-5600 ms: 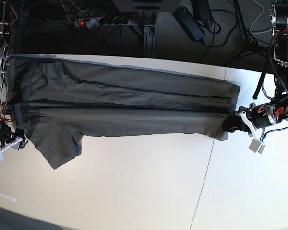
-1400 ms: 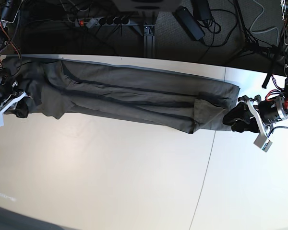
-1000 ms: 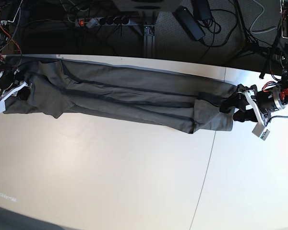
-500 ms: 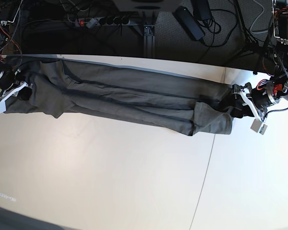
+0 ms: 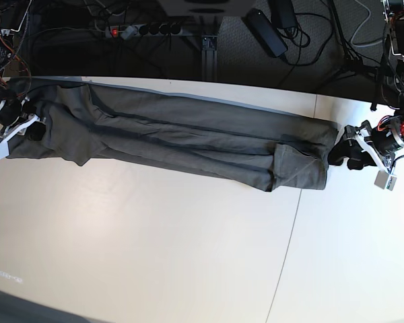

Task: Fold the T-shirt properly
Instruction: 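Release the strip and reposition both grippers along the folded shirt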

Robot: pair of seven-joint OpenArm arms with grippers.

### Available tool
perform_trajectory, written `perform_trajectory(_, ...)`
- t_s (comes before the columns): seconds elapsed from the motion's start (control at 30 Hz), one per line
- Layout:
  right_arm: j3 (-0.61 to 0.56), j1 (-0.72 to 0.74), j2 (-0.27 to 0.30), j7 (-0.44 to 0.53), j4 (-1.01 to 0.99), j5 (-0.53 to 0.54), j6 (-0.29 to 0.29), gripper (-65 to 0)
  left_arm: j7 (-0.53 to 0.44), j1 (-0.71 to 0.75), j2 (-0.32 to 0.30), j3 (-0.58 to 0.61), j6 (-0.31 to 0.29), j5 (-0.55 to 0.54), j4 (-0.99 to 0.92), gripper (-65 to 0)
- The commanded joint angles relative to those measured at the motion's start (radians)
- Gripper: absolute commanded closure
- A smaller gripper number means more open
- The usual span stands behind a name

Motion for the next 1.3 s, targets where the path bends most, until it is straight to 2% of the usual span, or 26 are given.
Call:
perform_trajectory(0.0, 0.008, 0.01, 0.021, 0.008, 0.013, 0.013, 0.069, 0.0, -0.014, -0.013, -0.016, -0.006, 0.002, -0.018, 0.012, -46.9)
perform_trajectory(0.23, 0.008, 0.01, 0.021, 0.007, 0.013, 0.013, 0.069, 0.0, 0.0, -0.013, 0.026, -0.006, 0.003, -0.048, 0.012, -46.9)
perform_trajectory(0.57, 0.008, 0.01, 0.022, -0.005, 0.013, 0.017, 0.069, 0.0, 0.023, -0.011, 0.082, -0.006, 0.052, -0.019, -0.013, -46.8)
perform_trajectory(0.8, 0.008, 0.01, 0.022, -0.039, 0.013, 0.063, 0.069, 0.0, 0.023, -0.01, 0.106, -0.006, 0.051, -0.016, -0.058, -46.8)
perform_trajectory(1.07, 0.008, 0.01, 0.021, -0.041, 0.013, 0.065, 0.069, 0.0, 0.039, -0.002, 0.108, -0.005, 0.047, -0.018, -0.058, -46.8)
perform_trajectory(1.23, 0.008, 0.01, 0.021, -0.04, 0.013, 0.065, 0.069, 0.0, 0.035, -0.002, 0.108, 0.027, 0.016, -0.043, -0.058, -46.8)
perform_trajectory(1.27, 0.008, 0.01, 0.021, -0.041, 0.013, 0.065, 0.069, 0.0, 0.033, -0.002, 0.109, 0.047, -0.004, -0.058, -0.058, -46.8)
